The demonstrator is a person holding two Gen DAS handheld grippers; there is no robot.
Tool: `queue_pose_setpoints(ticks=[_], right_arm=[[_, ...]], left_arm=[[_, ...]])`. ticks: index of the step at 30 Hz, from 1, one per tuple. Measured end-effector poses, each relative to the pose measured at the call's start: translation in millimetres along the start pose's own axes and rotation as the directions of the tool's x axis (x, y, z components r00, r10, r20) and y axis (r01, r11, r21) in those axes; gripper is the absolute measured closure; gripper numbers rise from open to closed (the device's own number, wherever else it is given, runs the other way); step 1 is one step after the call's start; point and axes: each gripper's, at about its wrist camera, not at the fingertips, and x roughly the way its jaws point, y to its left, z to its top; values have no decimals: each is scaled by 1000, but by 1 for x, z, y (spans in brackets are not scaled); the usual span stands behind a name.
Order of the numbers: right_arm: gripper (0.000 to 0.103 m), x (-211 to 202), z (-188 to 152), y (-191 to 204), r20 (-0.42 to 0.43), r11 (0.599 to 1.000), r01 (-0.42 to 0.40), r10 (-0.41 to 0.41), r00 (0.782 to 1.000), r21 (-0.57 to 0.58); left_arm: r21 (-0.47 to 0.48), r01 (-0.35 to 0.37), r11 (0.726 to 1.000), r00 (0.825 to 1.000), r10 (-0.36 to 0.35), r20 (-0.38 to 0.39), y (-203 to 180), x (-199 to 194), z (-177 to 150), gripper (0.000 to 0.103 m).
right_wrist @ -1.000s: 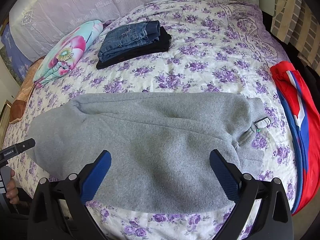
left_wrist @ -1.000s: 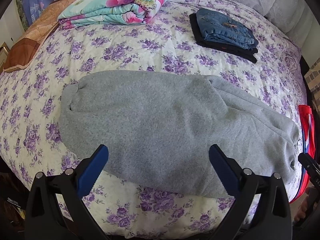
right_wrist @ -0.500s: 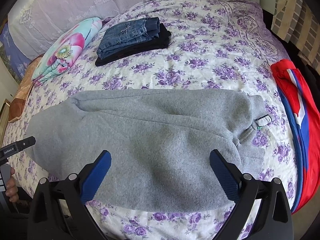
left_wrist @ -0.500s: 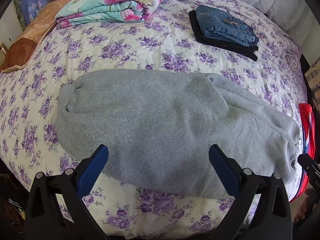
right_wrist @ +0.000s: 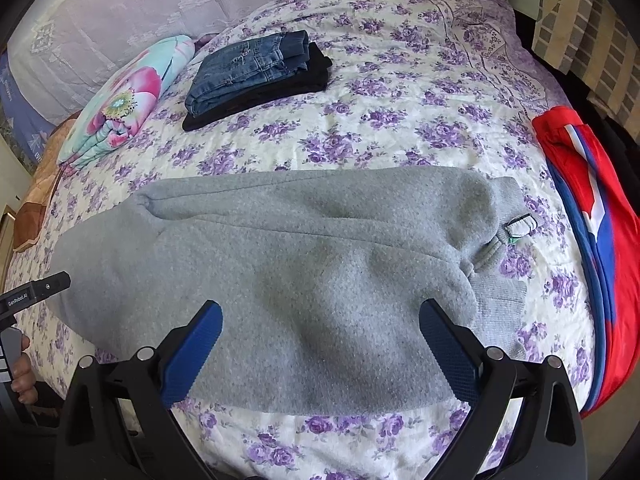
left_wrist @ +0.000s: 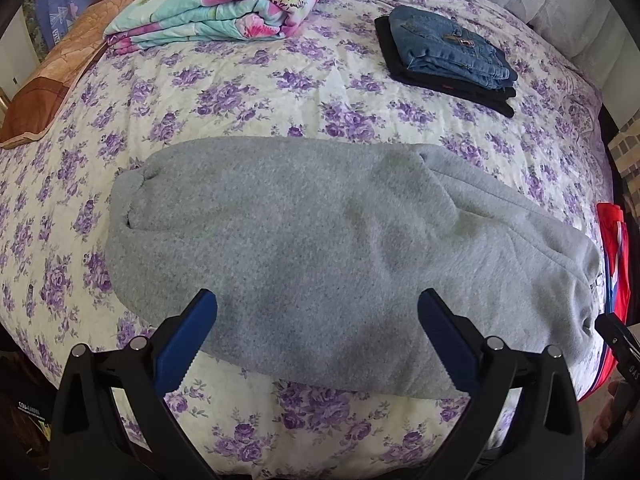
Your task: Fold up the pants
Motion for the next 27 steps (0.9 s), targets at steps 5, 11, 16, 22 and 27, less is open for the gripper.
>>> queue_pose_setpoints(ticks=[5, 11, 16, 22, 27], right_arm=[[4, 3, -12, -33, -50, 984, -110, 118, 992, 140], [4, 10, -65, -113, -8, 795, -273, 329, 944, 542], [4, 23, -106, -132, 69, 572, -333, 433, 899, 750], [4, 28, -131, -122, 194, 411, -385, 434, 880, 826], [4, 17, -143, -116, 273, 394, -405, 350, 896, 825]], left_arm=[[-29, 24, 999, 999, -24, -22, 36, 7, -8, 5], [-248, 98, 964, 991, -116, -61, 120, 25, -29, 5], [-466, 291, 836, 945, -326, 6, 158, 42, -28, 5], [-530, 394, 751, 895, -444, 38, 164, 58, -6, 6], [-551, 431, 715, 861, -509, 13, 180, 62, 5, 38]])
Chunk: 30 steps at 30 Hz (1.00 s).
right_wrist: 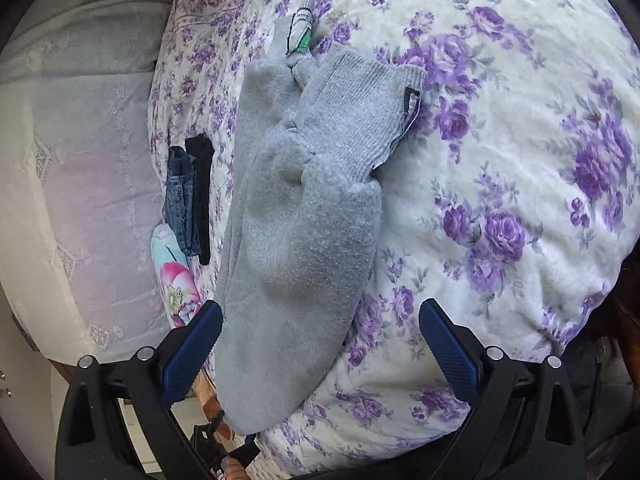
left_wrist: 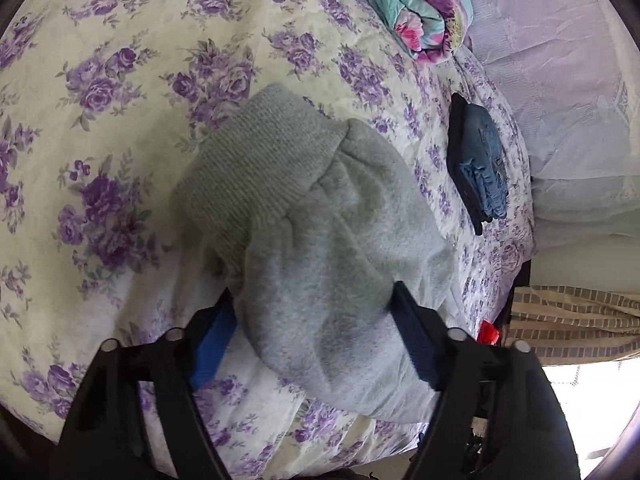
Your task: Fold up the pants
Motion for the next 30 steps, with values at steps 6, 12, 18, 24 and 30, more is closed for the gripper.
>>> queue_pose_setpoints(ticks=[6, 12, 18, 24, 30], right_arm=[[16, 3, 2, -11, 48, 995, -77, 74, 996, 63], [52, 31, 22, -16, 17, 997, -57, 56, 998, 55], [97, 23, 32, 30, -16, 991, -107, 106, 994, -83], [97, 18, 84, 121, -58, 955, -243, 237, 970, -172], [97, 82, 155, 182, -136, 954, -227, 203, 970, -197]], left_arm=[[2, 38, 999, 998, -38, -48, 1, -7, 10, 56], [37, 85, 996, 996, -84, -13, -20, -17, 12, 71], [24, 107, 994, 994, -108, 14, -30, -24, 11, 78], [44, 180, 983, 981, -182, 68, -56, -36, 18, 78], [74, 237, 969, 958, -246, 147, -101, -28, 61, 79]])
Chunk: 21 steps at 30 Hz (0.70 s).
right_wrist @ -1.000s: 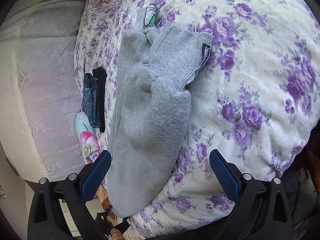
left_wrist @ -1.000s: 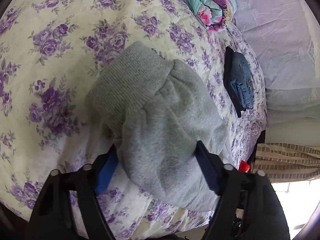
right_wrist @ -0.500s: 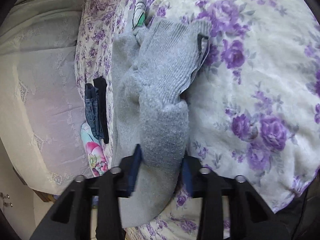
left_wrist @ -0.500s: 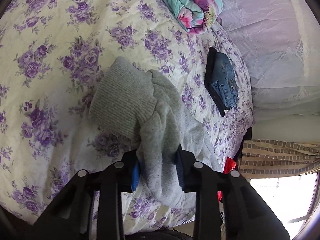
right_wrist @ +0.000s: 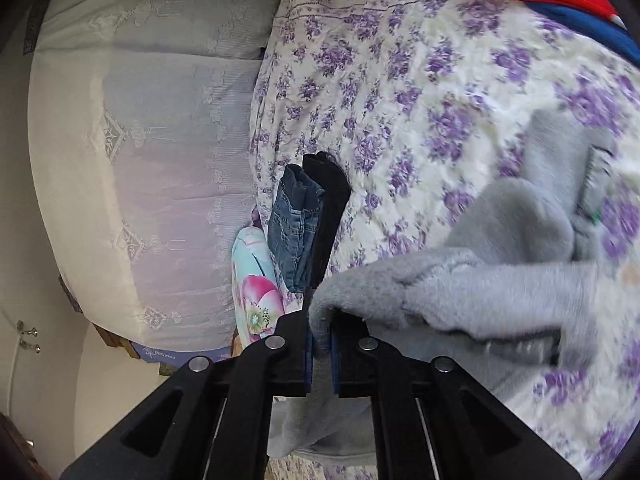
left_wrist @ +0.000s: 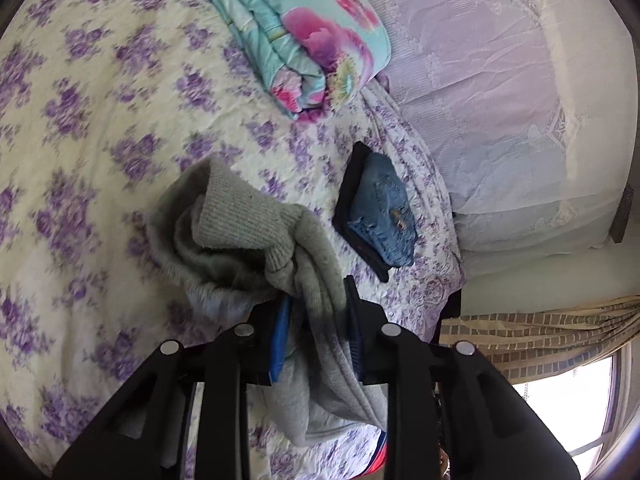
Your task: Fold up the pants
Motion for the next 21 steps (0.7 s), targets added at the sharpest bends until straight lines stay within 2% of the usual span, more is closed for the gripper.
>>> queue_pose_setpoints(ticks=[4, 9, 12, 15, 17, 18, 19, 21], right_arm=[[97, 64, 51, 3, -58, 997, 73, -73, 996, -14], [97, 139, 106, 13, -67, 990, 137, -140, 988, -42], [97, 177, 126, 10, -81, 978, 202, -206, 975, -50], [94, 198, 132, -5, -98, 961, 278, -278, 956, -14], [81, 206, 137, -11, -114, 950, 313, -311, 943, 0], [60, 204, 138, -11, -117, 950, 313, -311, 943, -2], [48, 199, 141, -6, -112, 956, 294, -294, 949, -14], [44, 183, 143, 8, -97, 966, 248, -254, 962, -75]], left_arm=[[10, -61, 998, 997, 61, 37, -19, 36, 33, 79], [-1, -157, 988, 987, 156, 47, -25, 82, 58, 79], [-13, -198, 980, 978, 199, 56, -22, 103, 70, 79], [-45, -230, 972, 971, 233, 56, -15, 120, 80, 79], [-56, -263, 963, 962, 267, 61, -9, 131, 88, 79], [-63, -279, 958, 957, 283, 61, -6, 136, 92, 79], [-75, -287, 955, 955, 292, 59, -2, 140, 96, 79], [-94, -293, 951, 952, 299, 58, 4, 146, 101, 79]])
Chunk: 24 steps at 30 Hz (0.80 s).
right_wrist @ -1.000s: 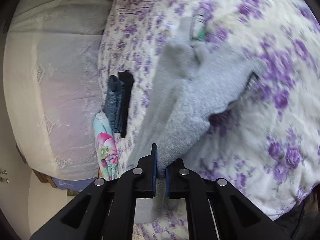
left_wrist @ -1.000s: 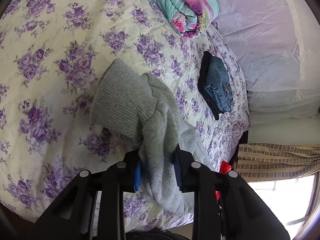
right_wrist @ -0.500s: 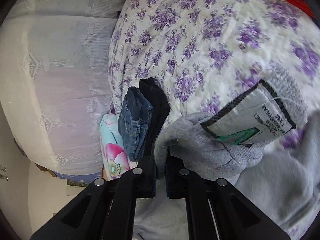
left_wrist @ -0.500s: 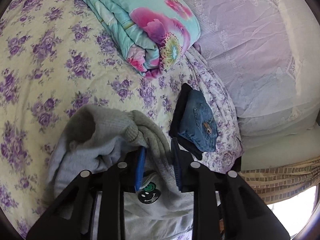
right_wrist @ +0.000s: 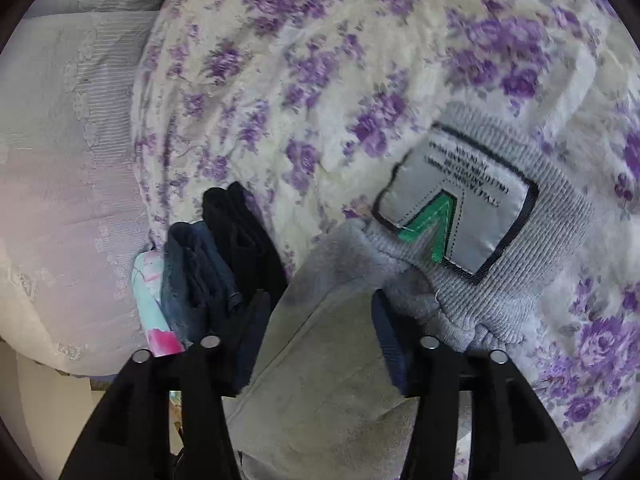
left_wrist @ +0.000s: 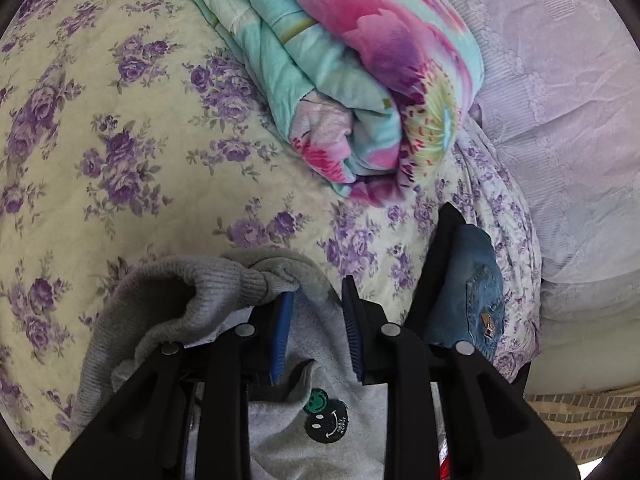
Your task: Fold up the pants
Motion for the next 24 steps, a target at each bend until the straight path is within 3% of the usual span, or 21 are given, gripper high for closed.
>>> queue_pose_setpoints(ticks=[3, 6, 10, 14, 15, 18, 21, 24], right_arm=[[44, -40, -3, 6, 31, 995, -22, 25, 999, -93], [44, -64, -21, -18, 44, 997, 29, -26, 999, -69], [47, -56, -42, -62, 32, 997, 66, -67, 997, 34], [51, -23, -45, -77, 26, 997, 9, -11, 1000, 79], [55, -18, -46, -79, 44, 997, 11, -14, 999, 76], [95, -22, -51, -80, 87, 995, -33, 25, 996, 92], [98, -63, -65, -63, 162, 997, -77, 74, 984, 7], [98, -76, -68, -70, 139, 999, -41, 39, 989, 5]], left_arm=[[19, -10, 1000, 1000, 10, -7, 0, 6, 3, 81], [46, 17, 999, 1000, -16, -12, 1, 5, 2, 75], [50, 26, 998, 1000, -25, -18, 2, 6, 1, 73], [63, 8, 998, 1000, -6, -23, -4, 9, -2, 73], [68, 5, 998, 1000, -3, -27, -5, 10, -3, 73], [79, -11, 997, 1000, 14, -28, -7, 12, -4, 73], [96, -6, 995, 1000, 8, -27, -9, 11, -5, 73], [134, -18, 991, 999, 24, -43, -12, 19, -4, 73]])
